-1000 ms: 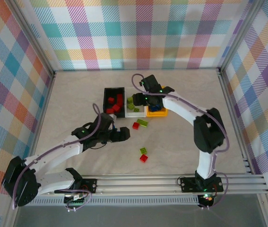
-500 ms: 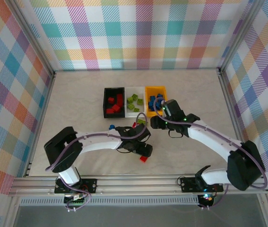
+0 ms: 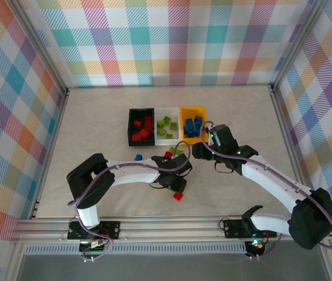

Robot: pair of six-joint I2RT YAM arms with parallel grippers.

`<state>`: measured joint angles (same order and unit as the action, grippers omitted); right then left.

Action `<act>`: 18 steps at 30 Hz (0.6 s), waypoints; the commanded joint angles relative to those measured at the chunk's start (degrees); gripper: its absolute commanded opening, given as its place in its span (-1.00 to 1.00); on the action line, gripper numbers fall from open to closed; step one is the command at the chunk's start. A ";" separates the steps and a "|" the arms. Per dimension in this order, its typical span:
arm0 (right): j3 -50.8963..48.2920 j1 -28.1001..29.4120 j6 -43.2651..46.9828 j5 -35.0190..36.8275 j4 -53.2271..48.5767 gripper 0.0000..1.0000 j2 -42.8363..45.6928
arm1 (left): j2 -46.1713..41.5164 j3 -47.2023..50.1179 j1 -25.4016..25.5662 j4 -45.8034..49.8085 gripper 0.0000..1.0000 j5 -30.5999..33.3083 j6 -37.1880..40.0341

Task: Sort the legos into containers by color

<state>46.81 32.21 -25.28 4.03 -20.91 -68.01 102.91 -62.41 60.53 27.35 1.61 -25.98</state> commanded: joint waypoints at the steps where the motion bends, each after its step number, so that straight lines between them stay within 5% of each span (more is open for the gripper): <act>1: -0.76 -0.46 -0.77 0.19 1.14 0.25 0.98 | 0.04 -1.04 0.90 1.91 -0.02 0.93 0.22; 8: -1.22 -0.64 -1.17 0.14 1.30 0.25 1.37 | -4.03 -1.35 -1.04 3.28 -0.05 3.18 0.61; 18: -3.27 -0.65 -2.58 -1.12 2.18 0.25 1.63 | -7.70 -12.41 -16.30 3.44 -0.05 3.30 3.83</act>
<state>44.40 31.83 -26.63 3.81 -20.23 -67.64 94.98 -70.30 47.81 30.28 4.05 -24.14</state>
